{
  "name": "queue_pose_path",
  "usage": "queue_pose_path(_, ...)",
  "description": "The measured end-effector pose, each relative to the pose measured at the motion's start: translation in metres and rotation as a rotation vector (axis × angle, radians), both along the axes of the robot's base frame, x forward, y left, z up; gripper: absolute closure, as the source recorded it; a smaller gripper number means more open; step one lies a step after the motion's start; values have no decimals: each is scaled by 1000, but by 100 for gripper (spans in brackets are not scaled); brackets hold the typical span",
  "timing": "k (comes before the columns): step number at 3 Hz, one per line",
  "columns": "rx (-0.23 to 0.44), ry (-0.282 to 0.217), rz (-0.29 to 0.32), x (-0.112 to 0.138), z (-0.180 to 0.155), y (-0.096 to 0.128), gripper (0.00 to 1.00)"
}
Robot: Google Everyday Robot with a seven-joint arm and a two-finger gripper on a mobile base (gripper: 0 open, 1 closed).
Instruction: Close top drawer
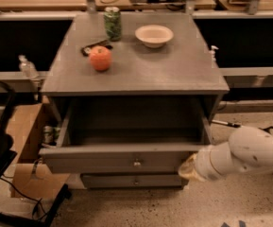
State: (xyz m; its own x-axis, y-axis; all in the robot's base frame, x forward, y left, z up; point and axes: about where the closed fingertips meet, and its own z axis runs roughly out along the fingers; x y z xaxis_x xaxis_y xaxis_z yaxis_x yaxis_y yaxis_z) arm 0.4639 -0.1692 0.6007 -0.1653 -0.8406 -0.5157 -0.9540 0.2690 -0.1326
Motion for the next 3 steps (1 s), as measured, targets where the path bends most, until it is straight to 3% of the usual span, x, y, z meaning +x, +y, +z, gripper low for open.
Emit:
queue_pose_path(1, -3, -1, 2, 5, 0, 2, 100)
queue_pose_path(2, -17, -5, 12, 44, -2, 17, 100)
queue_pose_path(3, -17, -6, 12, 44, -2, 17, 100)
